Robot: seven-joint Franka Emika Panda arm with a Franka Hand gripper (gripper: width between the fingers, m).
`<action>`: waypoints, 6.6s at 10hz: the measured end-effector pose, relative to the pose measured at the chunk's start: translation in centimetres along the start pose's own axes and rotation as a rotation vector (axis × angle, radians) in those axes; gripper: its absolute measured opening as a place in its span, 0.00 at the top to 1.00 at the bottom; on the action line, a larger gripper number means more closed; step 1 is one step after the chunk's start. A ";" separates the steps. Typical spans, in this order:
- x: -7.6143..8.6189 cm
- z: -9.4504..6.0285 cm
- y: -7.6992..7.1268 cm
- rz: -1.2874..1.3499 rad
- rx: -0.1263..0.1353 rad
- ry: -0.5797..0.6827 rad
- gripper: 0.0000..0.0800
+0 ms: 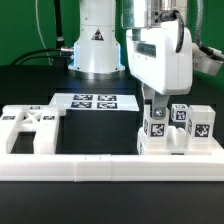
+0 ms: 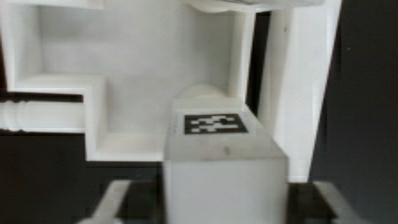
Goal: Assemble chair
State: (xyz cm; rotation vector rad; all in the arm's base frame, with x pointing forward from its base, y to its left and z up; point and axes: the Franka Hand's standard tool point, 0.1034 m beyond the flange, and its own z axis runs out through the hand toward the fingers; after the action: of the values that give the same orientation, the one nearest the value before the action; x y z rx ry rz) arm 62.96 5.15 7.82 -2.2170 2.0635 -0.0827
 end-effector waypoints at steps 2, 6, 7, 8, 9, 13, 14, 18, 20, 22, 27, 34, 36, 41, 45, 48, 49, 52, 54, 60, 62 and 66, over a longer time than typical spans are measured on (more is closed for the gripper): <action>-0.1 -0.1 -0.1 -0.102 0.000 0.002 0.24; -1.4 0.1 -0.1 -0.515 0.001 -0.004 0.19; -1.3 0.1 0.0 -0.588 0.000 -0.004 0.19; -1.2 0.1 0.0 -0.650 0.000 -0.004 0.19; -1.2 0.1 0.0 -0.701 0.000 -0.003 0.19; -0.8 0.1 0.0 -1.112 -0.006 0.004 0.19; -0.7 0.1 0.0 -1.172 -0.006 0.004 0.19; -0.5 0.2 0.0 -1.465 -0.020 0.013 0.19; 0.3 0.0 -0.1 -1.619 -0.034 0.022 0.19; 0.9 0.0 -0.1 -1.700 -0.044 0.027 0.19; 0.1 0.6 1.5 -1.638 -0.055 0.002 0.19; 0.1 0.6 1.5 -1.598 -0.054 0.001 0.64; 0.1 0.6 1.6 -1.395 -0.051 0.004 0.64; -0.2 0.7 1.6 -0.898 -0.045 0.015 0.64; -0.1 0.7 1.6 -0.601 -0.041 0.021 0.64; 0.1 0.7 1.5 -0.354 -0.027 0.012 0.64; 0.3 0.6 1.5 -0.238 -0.010 0.003 0.64; 0.6 0.6 1.4 0.040 0.013 -0.027 0.64; 0.9 0.6 1.5 0.225 0.012 -0.033 0.64; 1.5 0.7 1.5 0.472 0.007 -0.034 0.44; 1.5 0.4 1.4 0.442 0.010 -0.036 0.28; 0.6 -3.6 1.9 0.394 0.029 -0.084 0.19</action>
Offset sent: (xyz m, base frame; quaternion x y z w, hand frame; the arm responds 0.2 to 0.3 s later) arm 0.0000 0.0130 0.0008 0.0086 0.0057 -0.2831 0.9590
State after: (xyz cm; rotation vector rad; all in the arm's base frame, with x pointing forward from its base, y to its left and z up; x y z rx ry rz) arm 60.73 4.22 11.10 -1.7241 2.3853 0.0146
